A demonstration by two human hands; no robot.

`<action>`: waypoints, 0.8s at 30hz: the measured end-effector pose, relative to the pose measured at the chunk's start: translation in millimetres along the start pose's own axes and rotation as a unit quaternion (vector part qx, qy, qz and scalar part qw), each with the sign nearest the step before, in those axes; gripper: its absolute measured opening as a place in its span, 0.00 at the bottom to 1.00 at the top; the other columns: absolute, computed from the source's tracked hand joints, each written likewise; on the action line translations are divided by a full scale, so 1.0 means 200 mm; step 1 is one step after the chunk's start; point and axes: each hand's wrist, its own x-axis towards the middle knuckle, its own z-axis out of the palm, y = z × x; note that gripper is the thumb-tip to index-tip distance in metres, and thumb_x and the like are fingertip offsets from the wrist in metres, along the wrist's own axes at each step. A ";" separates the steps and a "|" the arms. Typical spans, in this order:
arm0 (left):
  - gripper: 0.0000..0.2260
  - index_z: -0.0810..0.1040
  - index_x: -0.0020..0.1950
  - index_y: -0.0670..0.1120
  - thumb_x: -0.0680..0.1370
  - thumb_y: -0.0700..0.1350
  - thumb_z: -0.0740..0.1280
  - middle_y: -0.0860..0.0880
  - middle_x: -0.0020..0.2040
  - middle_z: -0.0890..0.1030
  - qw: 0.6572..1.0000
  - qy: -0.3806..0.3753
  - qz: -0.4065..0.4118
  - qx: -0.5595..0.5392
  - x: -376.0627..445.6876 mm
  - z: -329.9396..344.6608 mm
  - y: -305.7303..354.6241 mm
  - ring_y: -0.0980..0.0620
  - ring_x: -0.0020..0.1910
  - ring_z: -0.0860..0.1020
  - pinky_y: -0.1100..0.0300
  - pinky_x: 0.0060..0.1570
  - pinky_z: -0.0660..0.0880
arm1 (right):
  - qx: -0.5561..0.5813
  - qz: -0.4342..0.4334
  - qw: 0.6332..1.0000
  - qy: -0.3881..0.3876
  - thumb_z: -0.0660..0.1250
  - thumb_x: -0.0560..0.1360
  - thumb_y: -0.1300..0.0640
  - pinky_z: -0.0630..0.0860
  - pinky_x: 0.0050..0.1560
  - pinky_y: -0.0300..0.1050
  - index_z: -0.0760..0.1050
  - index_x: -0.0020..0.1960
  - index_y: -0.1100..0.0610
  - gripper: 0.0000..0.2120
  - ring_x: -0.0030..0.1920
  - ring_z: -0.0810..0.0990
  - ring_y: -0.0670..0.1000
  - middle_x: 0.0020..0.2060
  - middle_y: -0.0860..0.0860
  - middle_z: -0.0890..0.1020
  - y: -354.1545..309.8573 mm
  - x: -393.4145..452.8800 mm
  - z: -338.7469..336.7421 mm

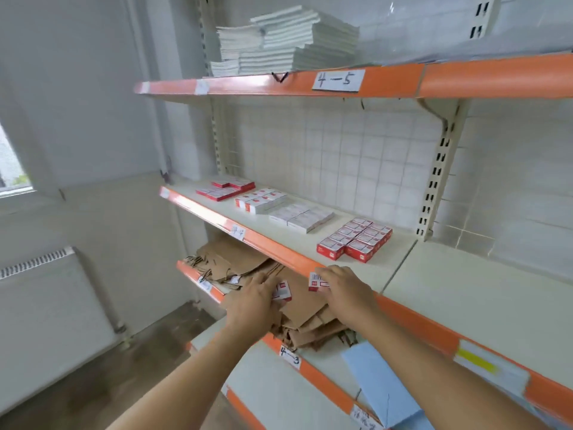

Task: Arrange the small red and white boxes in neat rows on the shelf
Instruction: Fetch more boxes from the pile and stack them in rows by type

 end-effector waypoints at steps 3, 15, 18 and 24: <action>0.19 0.66 0.69 0.55 0.79 0.52 0.62 0.54 0.64 0.70 1.000 0.005 -0.030 -0.007 -0.02 -0.04 -0.19 0.52 0.63 0.68 0.55 0.51 0.75 | 0.010 -0.027 1.000 -0.013 0.58 0.80 0.56 0.69 0.60 0.46 0.60 0.74 0.50 0.22 0.68 0.64 0.50 0.69 0.47 0.68 -0.17 0.13 0.08; 0.16 0.67 0.67 0.59 0.79 0.56 0.61 0.56 0.61 0.69 0.994 0.036 -0.104 0.018 0.28 -0.13 -0.76 0.54 0.61 0.67 0.60 0.45 0.74 | 0.055 -0.085 0.995 0.024 0.60 0.80 0.52 0.71 0.52 0.43 0.64 0.71 0.51 0.20 0.63 0.69 0.49 0.65 0.47 0.72 -0.52 0.84 0.30; 0.15 0.67 0.66 0.59 0.79 0.55 0.60 0.57 0.61 0.69 0.992 0.045 -0.117 0.023 0.39 -0.15 -0.88 0.55 0.61 0.67 0.59 0.45 0.76 | 0.061 -0.103 0.993 0.019 0.60 0.80 0.51 0.70 0.50 0.41 0.65 0.70 0.51 0.19 0.62 0.70 0.49 0.64 0.48 0.72 -0.58 1.02 0.33; 0.16 0.67 0.67 0.60 0.79 0.54 0.60 0.57 0.61 0.69 0.990 0.048 -0.133 0.012 0.58 -0.16 -1.15 0.55 0.62 0.66 0.60 0.46 0.74 | 0.060 -0.117 0.991 0.033 0.60 0.79 0.50 0.70 0.47 0.37 0.65 0.69 0.52 0.19 0.59 0.71 0.48 0.62 0.48 0.71 -0.71 1.33 0.45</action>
